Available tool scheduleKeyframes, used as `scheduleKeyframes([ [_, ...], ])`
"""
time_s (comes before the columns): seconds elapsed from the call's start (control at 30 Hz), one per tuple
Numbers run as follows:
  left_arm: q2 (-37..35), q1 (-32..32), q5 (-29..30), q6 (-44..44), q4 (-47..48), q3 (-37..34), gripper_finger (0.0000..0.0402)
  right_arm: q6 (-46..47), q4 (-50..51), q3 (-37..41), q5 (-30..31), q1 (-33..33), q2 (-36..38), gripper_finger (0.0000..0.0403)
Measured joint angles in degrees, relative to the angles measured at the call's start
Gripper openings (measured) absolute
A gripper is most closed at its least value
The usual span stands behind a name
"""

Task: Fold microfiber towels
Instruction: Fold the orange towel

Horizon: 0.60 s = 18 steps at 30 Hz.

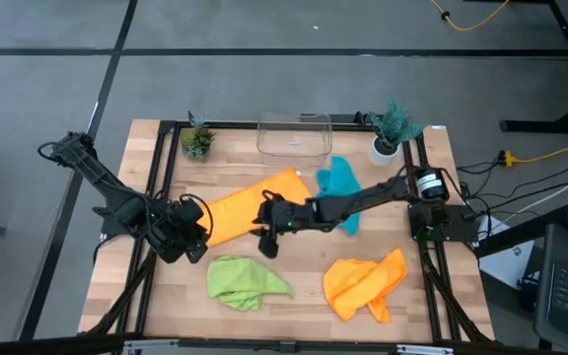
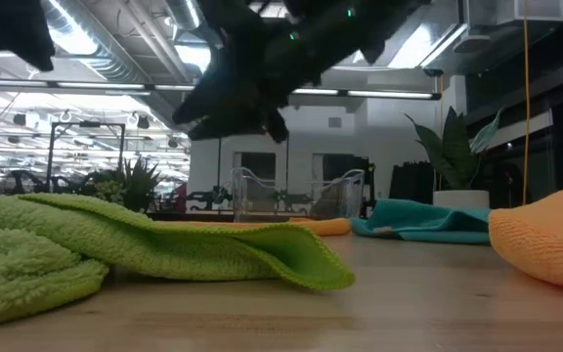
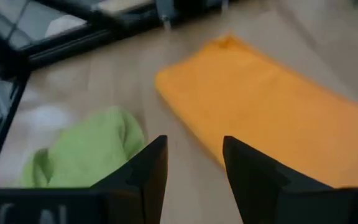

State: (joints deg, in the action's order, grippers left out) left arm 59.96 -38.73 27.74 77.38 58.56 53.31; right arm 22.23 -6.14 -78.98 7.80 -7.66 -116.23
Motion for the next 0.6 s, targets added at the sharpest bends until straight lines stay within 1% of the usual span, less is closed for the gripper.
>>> scheduleKeyframes([
  [0.1,-2.32,0.20,3.40,-0.51,-0.01,0.59,0.0099,0.08,-0.53,-5.52,3.46,-0.81,-3.83,0.0158],
  [0.17,-3.64,0.20,5.94,-1.44,-0.38,0.98,0.0099,0.09,-0.21,-10.49,3.24,-0.81,-8.12,0.0158],
  [0.27,-5.51,0.20,8.38,-1.45,-0.22,1.00,0.0099,0.15,3.55,-18.92,0.05,-0.81,-14.11,0.0158],
  [0.4,-7.08,0.23,8.62,-1.46,-0.28,1.03,0.0099,-1.82,12.02,-28.00,-9.77,-1.58,-19.87,0.0158],
  [0.47,-7.47,0.23,8.64,-1.48,-0.25,1.03,0.0099,-4.27,15.95,-30.23,-13.47,-2.88,-20.89,0.0158],
  [0.6,-7.51,0.23,8.83,-1.50,-0.01,1.03,0.0099,-5.87,17.96,-30.45,-15.00,-5.54,-21.08,0.0158],
])
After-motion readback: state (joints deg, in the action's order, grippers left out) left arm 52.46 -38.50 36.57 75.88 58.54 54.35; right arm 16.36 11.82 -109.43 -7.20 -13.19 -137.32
